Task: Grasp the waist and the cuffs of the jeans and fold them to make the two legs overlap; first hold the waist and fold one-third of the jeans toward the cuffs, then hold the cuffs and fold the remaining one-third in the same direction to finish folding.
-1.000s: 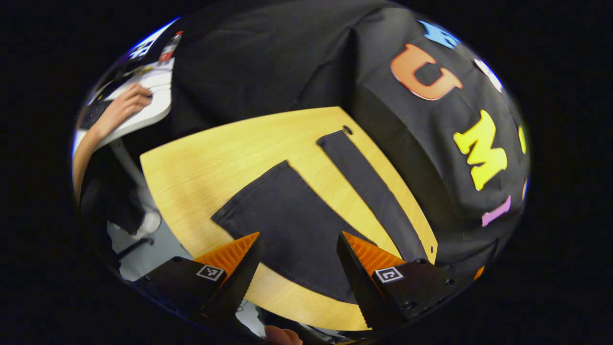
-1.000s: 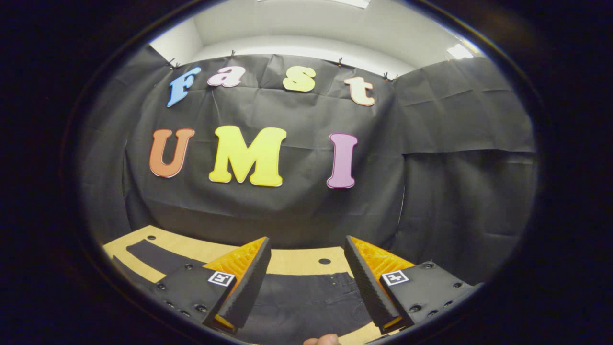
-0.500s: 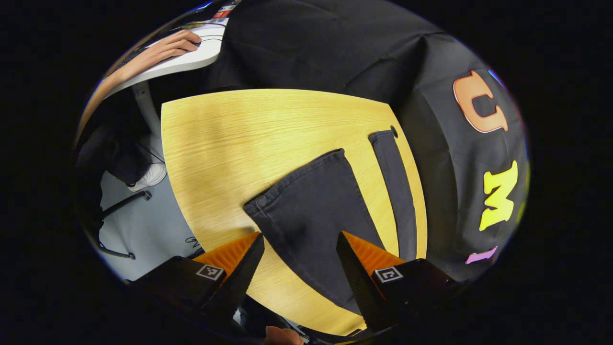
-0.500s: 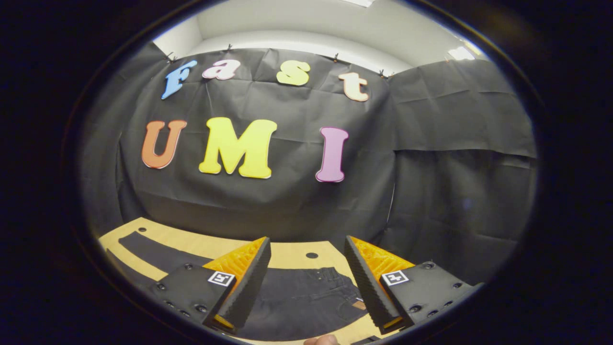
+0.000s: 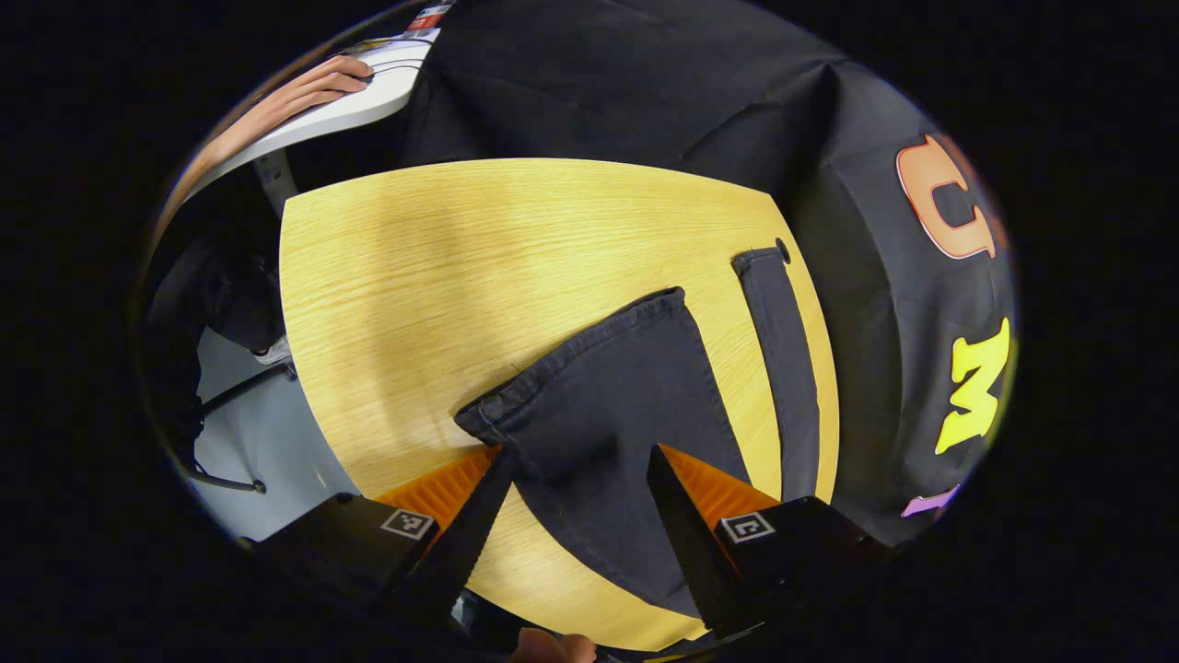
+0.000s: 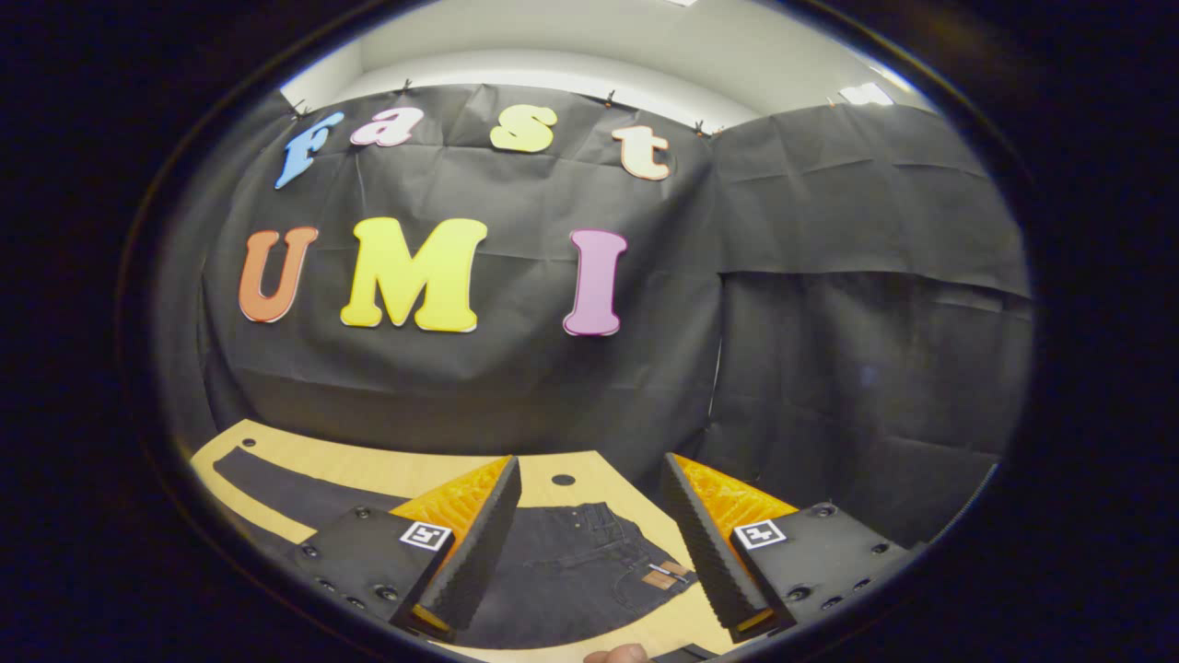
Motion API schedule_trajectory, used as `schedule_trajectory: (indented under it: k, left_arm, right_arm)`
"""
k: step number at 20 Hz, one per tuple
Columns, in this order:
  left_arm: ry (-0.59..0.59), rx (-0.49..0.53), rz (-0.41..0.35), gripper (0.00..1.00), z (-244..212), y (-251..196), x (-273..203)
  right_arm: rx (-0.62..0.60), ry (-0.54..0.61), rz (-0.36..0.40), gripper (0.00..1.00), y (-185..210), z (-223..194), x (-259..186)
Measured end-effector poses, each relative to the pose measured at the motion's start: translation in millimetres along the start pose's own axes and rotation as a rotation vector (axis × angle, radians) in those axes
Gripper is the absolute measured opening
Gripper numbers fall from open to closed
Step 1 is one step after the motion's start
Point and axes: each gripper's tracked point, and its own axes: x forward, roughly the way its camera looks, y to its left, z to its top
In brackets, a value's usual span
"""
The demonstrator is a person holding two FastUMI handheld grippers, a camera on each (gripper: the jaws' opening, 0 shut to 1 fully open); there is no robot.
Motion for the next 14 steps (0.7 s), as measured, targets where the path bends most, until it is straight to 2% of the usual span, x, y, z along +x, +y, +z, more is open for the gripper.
schedule_trajectory:
  k: [2, 4, 5, 7, 9, 10, 11, 14]
  left_arm:
    - [0.006, -0.007, -0.004, 0.97, 1.4, -2.4, 3.0]
    - [0.018, -0.06, -0.015, 0.95, 3.6, -1.5, 6.6]
    - [0.014, -0.104, -0.044, 0.82, 6.8, -4.4, 7.1]
    - [0.036, -0.147, -0.037, 0.78, 5.3, -0.6, 12.0]
    - [0.042, -0.162, -0.037, 0.35, 6.4, 2.4, 17.6]
    - [0.039, -0.173, -0.046, 0.2, 6.2, 1.8, 19.5]
    - [0.032, -0.184, -0.051, 0.13, 7.2, 0.9, 18.7]
    - [0.019, -0.152, -0.041, 0.06, 7.1, 0.8, 20.1]
  right_arm:
    - [0.007, 0.039, -0.003, 0.93, -5.0, -12.6, 6.5]
    - [0.017, 0.083, -0.004, 0.95, -10.9, -26.7, 11.8]
    - [0.026, 0.105, -0.002, 0.95, -12.8, -32.9, 15.1]
    - [0.044, 0.149, 0.004, 0.94, -15.6, -45.5, 21.5]
    - [0.054, 0.208, 0.007, 0.95, -20.6, -61.3, 29.2]
    - [0.059, 0.251, 0.012, 0.95, -23.4, -72.6, 33.2]
    - [0.067, 0.312, 0.017, 0.95, -26.5, -84.5, 38.0]
    - [0.12, 0.548, 0.067, 0.94, -34.3, -131.9, 46.6]
